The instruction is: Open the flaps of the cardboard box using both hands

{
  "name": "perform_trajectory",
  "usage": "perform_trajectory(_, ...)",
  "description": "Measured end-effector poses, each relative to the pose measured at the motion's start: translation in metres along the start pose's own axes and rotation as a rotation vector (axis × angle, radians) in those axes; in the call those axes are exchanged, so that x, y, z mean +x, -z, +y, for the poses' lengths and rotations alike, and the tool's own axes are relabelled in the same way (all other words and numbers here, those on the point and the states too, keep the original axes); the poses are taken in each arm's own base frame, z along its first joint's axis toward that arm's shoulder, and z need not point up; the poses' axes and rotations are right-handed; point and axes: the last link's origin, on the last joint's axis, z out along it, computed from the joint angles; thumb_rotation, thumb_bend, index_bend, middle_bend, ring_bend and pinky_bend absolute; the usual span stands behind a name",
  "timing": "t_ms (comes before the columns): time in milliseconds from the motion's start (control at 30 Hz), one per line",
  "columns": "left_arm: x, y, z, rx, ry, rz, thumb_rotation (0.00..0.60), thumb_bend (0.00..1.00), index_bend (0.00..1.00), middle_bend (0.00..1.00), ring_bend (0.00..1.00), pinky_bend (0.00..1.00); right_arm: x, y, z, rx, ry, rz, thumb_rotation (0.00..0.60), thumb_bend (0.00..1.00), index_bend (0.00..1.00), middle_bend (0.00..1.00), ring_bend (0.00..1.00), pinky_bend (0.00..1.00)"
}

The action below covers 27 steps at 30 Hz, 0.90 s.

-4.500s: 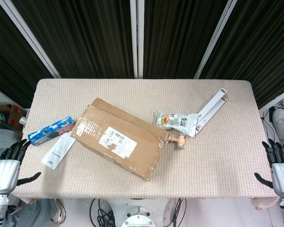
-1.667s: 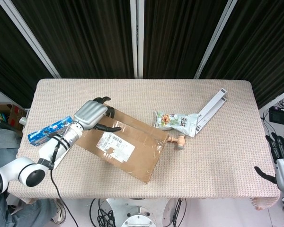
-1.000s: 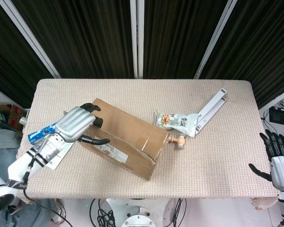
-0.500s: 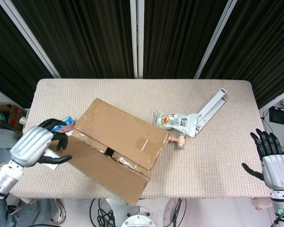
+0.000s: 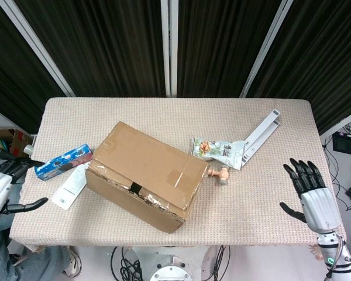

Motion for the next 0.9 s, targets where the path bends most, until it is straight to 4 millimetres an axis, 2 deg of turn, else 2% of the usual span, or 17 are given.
perform_trajectory(133,-0.014,0.014,-0.018,0.046,-0.099,0.068,0.465,0.00,0.03,0.04,0.09,0.20,0.011,-0.025,-0.047,0.123,-0.021,-0.026,0.600,0.00,0.00,0.00,0.00,0.00)
perform_trajectory(200,-0.025,0.023,-0.027,0.067,-0.143,0.105,0.551,0.00,0.03,0.03,0.09,0.20,0.015,-0.036,-0.070,0.179,-0.010,-0.039,0.600,0.00,0.00,0.00,0.00,0.00)
perform_trajectory(267,-0.035,0.032,-0.035,0.088,-0.159,0.131,0.593,0.00,0.02,0.03,0.09,0.20,0.015,-0.047,-0.092,0.245,0.035,-0.054,0.600,0.00,0.00,0.00,0.00,0.00)
perform_trajectory(400,-0.059,0.050,-0.049,0.135,-0.183,0.147,0.600,0.00,0.02,0.03,0.09,0.20,0.003,-0.065,-0.133,0.367,0.123,-0.096,0.600,0.00,0.00,0.00,0.00,0.00)
perform_trajectory(567,-0.076,0.064,-0.059,0.172,-0.198,0.145,0.600,0.00,0.02,0.03,0.09,0.20,-0.017,-0.078,-0.176,0.452,0.097,-0.114,0.600,0.00,0.00,0.00,0.00,0.00)
perform_trajectory(667,-0.078,0.068,-0.062,0.182,-0.198,0.156,0.600,0.00,0.02,0.03,0.09,0.20,-0.026,-0.084,-0.188,0.468,0.092,-0.105,0.600,0.00,0.00,0.00,0.00,0.00)
perform_trajectory(900,-0.081,0.070,-0.066,0.190,-0.195,0.165,0.600,0.00,0.02,0.03,0.09,0.20,-0.038,-0.093,-0.195,0.481,0.103,-0.094,0.600,0.03,0.00,0.00,0.00,0.00)
